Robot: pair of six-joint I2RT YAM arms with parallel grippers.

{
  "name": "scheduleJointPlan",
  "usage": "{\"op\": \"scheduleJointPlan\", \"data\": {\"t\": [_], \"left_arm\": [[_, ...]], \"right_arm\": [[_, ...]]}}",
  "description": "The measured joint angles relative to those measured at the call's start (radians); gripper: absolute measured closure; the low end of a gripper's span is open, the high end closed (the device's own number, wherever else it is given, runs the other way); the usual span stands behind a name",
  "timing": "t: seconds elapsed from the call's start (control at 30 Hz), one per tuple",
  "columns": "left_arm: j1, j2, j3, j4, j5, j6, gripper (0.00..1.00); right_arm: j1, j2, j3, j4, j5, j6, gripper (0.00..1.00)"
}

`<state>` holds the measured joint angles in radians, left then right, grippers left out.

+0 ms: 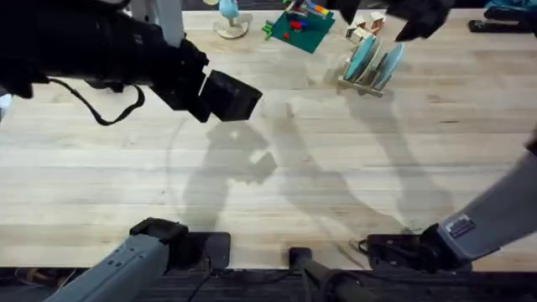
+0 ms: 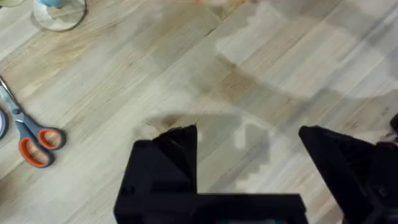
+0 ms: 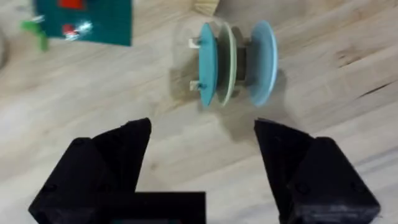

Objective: Pick up the plates from the table one by one and place each into a slot on the dish rack.

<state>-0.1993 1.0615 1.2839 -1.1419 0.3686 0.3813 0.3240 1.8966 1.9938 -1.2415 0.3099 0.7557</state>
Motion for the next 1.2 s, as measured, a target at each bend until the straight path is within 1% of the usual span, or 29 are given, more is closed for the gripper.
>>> {"op": "scheduleJointPlan", "data": {"t": [0.13, 0.23, 0.53, 0.63, 0.73, 0.83, 0.97, 1.2], "left_arm": [[0.000, 0.000, 0.000, 0.000, 0.000, 0.000, 0.007], [0.000, 0.000, 0.000, 0.000, 0.000, 0.000, 0.006], [0.000, 0.000, 0.000, 0.000, 0.000, 0.000, 0.008], [0.000, 0.000, 0.000, 0.000, 0.000, 0.000, 0.008], [0.000, 0.000, 0.000, 0.000, 0.000, 0.000, 0.008], [0.000, 0.000, 0.000, 0.000, 0.000, 0.000, 0.008], [0.000, 0.000, 0.000, 0.000, 0.000, 0.000, 0.008], [0.000, 0.000, 0.000, 0.000, 0.000, 0.000, 0.007]], "right_arm": [[0.028, -0.110, 0.003, -0.047, 0.000, -0.050, 0.006], [0.043, -0.179, 0.007, -0.118, 0.000, -0.091, 0.006], [0.066, -0.316, 0.008, -0.353, 0.000, -0.180, 0.005], [0.088, -0.353, 0.008, -0.375, 0.014, -0.207, 0.006], [0.135, -0.400, -0.010, -0.375, 0.051, -0.219, 0.005], [0.189, -0.476, -0.079, -0.370, 0.070, -0.225, 0.006], [0.238, -0.613, -0.240, -0.345, 0.079, -0.225, 0.006], [0.251, -0.839, -0.520, -0.221, 0.044, -0.224, 0.005]]}}
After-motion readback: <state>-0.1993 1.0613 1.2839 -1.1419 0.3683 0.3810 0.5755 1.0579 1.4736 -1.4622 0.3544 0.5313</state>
